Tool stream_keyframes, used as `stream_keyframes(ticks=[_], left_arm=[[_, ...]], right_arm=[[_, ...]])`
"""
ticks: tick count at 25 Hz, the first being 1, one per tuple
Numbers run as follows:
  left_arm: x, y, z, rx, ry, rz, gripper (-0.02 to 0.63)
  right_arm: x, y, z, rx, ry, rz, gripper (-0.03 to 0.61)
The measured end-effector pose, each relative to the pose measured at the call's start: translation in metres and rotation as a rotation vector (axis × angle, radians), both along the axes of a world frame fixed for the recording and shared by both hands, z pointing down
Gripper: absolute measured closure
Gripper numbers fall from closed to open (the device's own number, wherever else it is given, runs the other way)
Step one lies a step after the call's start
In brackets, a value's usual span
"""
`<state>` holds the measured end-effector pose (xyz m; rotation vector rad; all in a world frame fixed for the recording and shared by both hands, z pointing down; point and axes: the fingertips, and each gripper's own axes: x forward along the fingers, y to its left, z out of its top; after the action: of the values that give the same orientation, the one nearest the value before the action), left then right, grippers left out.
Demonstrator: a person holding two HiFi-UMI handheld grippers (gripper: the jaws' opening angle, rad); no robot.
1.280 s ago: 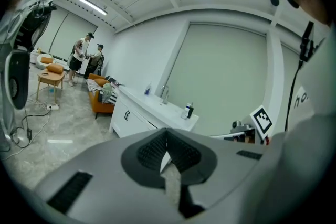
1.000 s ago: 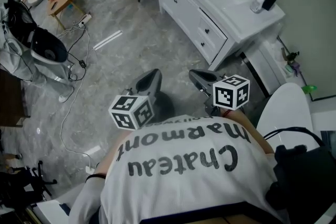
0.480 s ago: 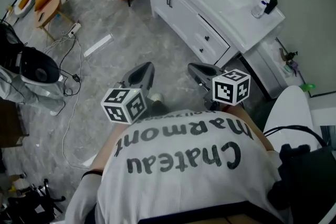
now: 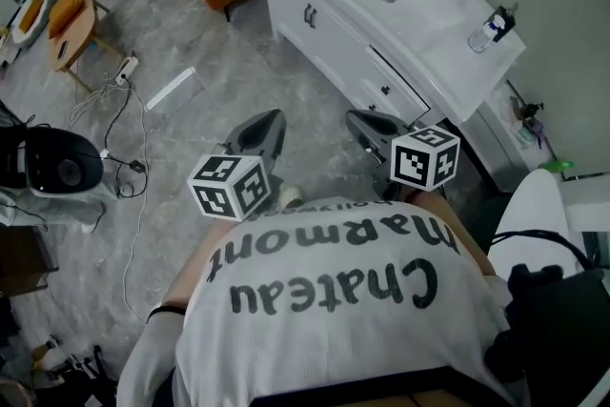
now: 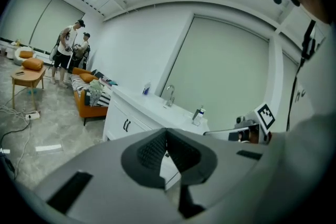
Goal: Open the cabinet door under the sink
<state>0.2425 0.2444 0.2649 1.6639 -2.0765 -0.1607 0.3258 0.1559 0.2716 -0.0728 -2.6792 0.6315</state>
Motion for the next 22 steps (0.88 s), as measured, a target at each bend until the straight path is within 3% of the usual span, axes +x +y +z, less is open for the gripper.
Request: stream_keyframes(ticks=[13, 22], left_arm=[[-0.119, -0.009, -0.005, 0.000, -0.010, 0.000, 0.606], [-0.145, -0.015, 0.007, -0.012, 0.009, 0.003, 0.606]], right_arm=[[-0.118, -0.022, -0.005, 0.006, -0.022, 0.033, 0.571], [-0.137, -0.034, 0.015, -0.008, 0.026, 0.055, 0.571]])
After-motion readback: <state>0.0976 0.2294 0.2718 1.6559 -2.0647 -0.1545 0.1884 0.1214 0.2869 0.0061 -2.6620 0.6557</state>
